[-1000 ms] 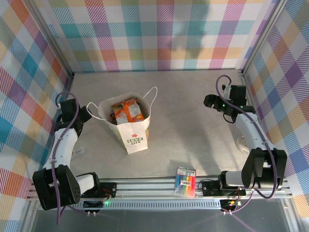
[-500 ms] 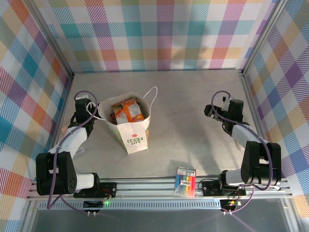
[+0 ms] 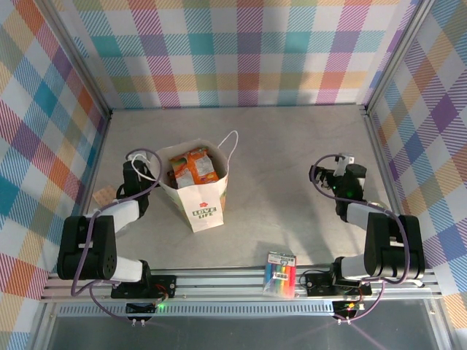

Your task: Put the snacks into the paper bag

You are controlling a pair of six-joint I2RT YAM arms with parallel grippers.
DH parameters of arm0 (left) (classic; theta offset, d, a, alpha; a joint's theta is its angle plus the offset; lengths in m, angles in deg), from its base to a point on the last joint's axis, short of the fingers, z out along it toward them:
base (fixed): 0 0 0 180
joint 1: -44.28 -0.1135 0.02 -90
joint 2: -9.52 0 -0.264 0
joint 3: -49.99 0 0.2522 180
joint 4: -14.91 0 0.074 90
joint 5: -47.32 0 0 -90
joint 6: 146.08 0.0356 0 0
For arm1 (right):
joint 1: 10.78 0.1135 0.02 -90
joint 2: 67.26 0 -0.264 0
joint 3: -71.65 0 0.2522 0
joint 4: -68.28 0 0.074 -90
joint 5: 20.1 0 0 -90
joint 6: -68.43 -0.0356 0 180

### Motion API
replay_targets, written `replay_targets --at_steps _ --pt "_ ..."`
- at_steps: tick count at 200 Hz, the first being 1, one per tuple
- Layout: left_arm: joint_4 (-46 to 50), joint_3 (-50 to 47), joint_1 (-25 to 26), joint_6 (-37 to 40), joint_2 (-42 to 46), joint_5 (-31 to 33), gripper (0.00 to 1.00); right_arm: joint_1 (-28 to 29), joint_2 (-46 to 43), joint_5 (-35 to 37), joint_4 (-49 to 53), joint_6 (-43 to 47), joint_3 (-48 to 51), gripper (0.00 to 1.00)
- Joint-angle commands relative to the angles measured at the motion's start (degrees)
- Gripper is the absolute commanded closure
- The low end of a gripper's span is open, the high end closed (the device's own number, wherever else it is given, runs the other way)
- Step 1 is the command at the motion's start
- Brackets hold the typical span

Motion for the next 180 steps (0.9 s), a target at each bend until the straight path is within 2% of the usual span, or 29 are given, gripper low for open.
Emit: replay_targets --at_steps 1,34,55,97,108,115,138,180 --pt "-7.2 -1.5 1.1 2.4 -1.1 -4.0 0.00 -0.3 1.1 -0.4 -8.2 1.0 1.8 0.04" --pt "-17.5 -6.6 1.4 3.0 -2.6 -4.7 0.01 -0.2 2.4 0.0 -10.4 0.8 2.4 0.03" --pt "-20.8 -7.8 1.7 3.0 -3.9 -3.9 0.01 -0.1 2.5 -0.6 -11.1 1.2 2.9 0.03" --pt "-36.1 -12.8 2.1 2.5 -10.3 -1.0 0.01 1.5 6.1 1.0 -21.9 2.4 7.0 0.01" --pt "-33.2 -12.3 2.1 2.2 -9.2 -0.5 0.01 1.7 7.9 0.9 -23.1 2.6 6.4 0.01" --pt "-32.7 -11.9 2.2 2.2 -9.4 0.1 0.01 2.1 7.7 1.2 -20.2 3.1 5.3 0.01" --pt "-27.4 -8.9 2.3 1.1 -9.7 3.0 0.01 6.0 8.6 8.0 -14.1 5.8 1.4 0.01" --pt "-25.7 -8.0 3.1 1.4 -9.8 4.4 0.01 6.1 8.5 8.0 -14.1 5.8 1.5 0.01"
